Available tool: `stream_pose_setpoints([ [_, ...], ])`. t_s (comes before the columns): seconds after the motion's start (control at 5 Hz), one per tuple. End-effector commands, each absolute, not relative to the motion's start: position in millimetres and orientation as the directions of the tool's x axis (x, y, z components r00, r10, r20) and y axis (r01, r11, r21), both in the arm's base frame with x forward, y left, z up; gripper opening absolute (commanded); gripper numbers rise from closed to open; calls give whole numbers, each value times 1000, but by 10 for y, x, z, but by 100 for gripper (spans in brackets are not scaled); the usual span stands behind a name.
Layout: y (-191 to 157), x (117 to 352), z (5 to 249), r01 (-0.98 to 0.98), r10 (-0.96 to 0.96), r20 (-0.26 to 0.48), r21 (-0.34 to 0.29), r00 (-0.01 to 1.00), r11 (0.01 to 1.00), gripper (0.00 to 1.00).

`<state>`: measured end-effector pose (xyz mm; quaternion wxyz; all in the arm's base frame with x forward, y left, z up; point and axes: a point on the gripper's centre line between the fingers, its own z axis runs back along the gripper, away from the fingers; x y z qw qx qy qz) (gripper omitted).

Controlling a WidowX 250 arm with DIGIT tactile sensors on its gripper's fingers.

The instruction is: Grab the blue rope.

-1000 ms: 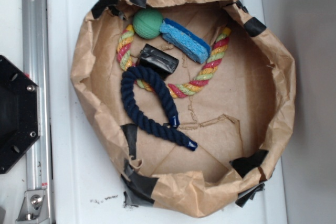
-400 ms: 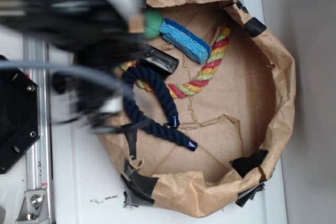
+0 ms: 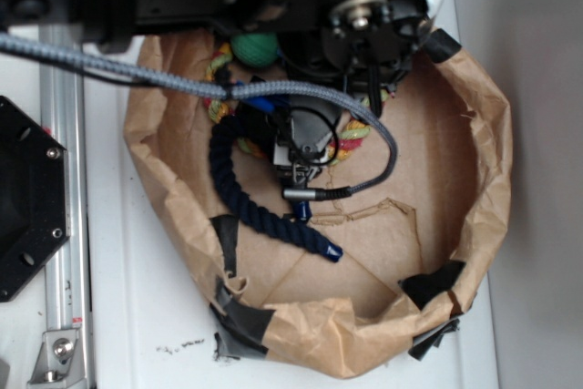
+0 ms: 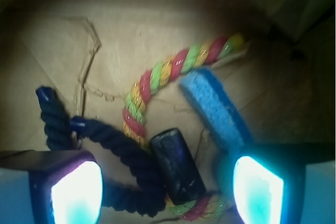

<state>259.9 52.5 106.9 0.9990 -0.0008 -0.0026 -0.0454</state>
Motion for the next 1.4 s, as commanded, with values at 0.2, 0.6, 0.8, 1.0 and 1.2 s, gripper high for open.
stream_pose_setpoints([
  [0.2,606,2649,1207,69,-70,64,18,995,997,100],
  [0.6,265,2413,568,203,-201,29,-116,979,972,100],
  [0.8,92,2259,443,254,-257,-9,-124,966,959,100],
  [1.0,40,2233,182,264,-270,-49,-96,962,960,100],
  [1.2,-25,2239,-77,287,-291,-90,-57,952,956,100],
])
